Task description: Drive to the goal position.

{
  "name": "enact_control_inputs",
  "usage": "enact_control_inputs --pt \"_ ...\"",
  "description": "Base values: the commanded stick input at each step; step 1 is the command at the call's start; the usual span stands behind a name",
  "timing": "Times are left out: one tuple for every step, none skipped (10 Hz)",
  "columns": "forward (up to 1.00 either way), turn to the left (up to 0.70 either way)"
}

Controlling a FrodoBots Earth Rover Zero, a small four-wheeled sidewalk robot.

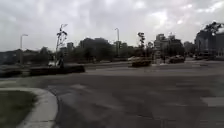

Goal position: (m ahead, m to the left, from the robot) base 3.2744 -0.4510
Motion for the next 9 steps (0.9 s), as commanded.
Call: enact_control_inputs --pt "1.00 0.07" --pt "1.00 0.24" --pt "1.00 0.47" --pt "1.00 0.47" --pt "1.00 0.47" --pt "1.00 0.47" --pt "1.00 0.47" --pt "1.00 0.47" --pt "1.00 0.25"
